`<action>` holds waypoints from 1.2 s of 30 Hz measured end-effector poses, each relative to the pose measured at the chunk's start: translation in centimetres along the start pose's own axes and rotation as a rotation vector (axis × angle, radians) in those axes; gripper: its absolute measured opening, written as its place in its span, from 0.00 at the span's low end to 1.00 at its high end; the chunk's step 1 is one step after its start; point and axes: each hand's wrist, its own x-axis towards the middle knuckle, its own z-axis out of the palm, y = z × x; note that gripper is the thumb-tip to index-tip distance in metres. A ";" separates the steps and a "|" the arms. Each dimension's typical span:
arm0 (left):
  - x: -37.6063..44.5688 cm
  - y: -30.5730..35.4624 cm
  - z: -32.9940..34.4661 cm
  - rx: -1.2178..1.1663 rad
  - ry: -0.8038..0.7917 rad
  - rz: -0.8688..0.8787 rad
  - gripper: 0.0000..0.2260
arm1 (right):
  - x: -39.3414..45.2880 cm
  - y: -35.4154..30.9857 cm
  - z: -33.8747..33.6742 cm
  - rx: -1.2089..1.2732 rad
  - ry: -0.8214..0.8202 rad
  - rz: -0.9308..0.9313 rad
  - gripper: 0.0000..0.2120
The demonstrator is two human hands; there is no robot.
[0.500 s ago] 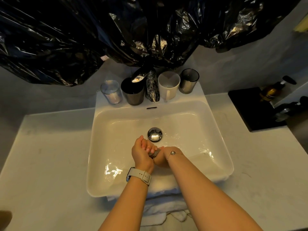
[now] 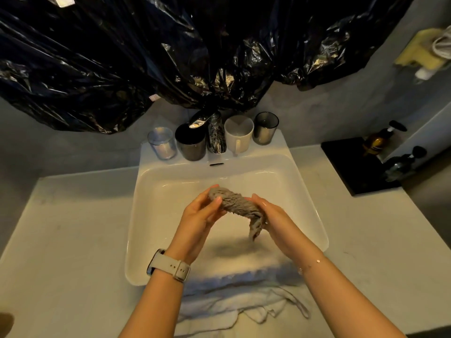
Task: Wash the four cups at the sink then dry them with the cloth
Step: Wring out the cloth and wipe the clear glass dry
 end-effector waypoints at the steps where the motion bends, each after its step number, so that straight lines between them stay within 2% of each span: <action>1: -0.3 0.3 0.1 0.021 -0.011 -0.001 0.16 | -0.9 -0.5 -0.2 -0.098 -0.041 -0.067 0.15; 5: -1.1 0.7 0.8 0.178 0.029 0.008 0.15 | -2.3 -1.1 -0.2 -0.278 0.020 -0.265 0.03; 8: -1.5 1.2 0.8 0.250 0.045 -0.048 0.18 | -2.8 -1.1 -0.5 -0.428 0.099 -0.372 0.07; 10: -1.6 1.6 0.6 0.276 0.026 -0.124 0.19 | -3.1 -1.3 -0.7 -0.371 0.149 -0.436 0.09; 14: -2.0 2.6 0.0 0.488 -0.117 -0.277 0.11 | -3.4 -2.1 -1.0 -0.160 0.256 -0.500 0.05; 16: -2.3 2.9 0.0 0.599 -0.180 -0.309 0.04 | -3.2 -2.4 -0.9 -0.205 0.246 -0.500 0.05; 17: -2.4 3.0 0.0 0.615 -0.183 -0.300 0.03 | -3.1 -2.4 -0.8 -0.248 0.240 -0.494 0.04; 19: -2.5 3.0 0.3 0.473 -0.134 -0.250 0.06 | -3.1 -2.5 -0.5 -0.280 0.239 -0.497 0.06; 22: -2.4 3.3 0.7 -0.108 -0.006 -0.263 0.09 | -3.8 -2.9 -0.2 -0.414 0.209 -0.631 0.05; 23: -2.5 3.5 1.0 -0.194 -0.017 -0.269 0.11 | -4.2 -3.0 0.0 -0.463 0.167 -0.667 0.05; 24: -2.7 3.7 1.4 -0.169 -0.064 -0.260 0.12 | -4.6 -3.2 0.3 -0.493 0.119 -0.686 0.04; 26: -2.9 3.7 2.0 0.041 -0.140 -0.208 0.12 | -5.1 -3.4 0.7 -0.494 0.053 -0.690 0.04; 28: -2.8 3.4 2.4 0.238 -0.073 -0.163 0.12 | -5.1 -3.6 0.8 -0.415 0.084 -0.671 0.04; 31: -1.8 2.6 1.4 0.381 0.120 -0.166 0.14 | -4.8 -3.6 0.2 -0.270 0.181 -0.620 0.05; 33: -1.5 2.1 0.4 0.505 0.179 -0.133 0.08 | -4.8 -3.4 -0.1 -0.254 0.209 -0.602 0.06; 35: -1.4 1.9 -0.4 0.473 0.212 -0.127 0.05 | -4.9 -3.2 -0.3 -0.241 0.251 -0.577 0.06; 36: -1.4 2.1 -0.8 0.380 0.229 -0.143 0.06 | -4.9 -3.1 -0.5 -0.230 0.271 -0.555 0.06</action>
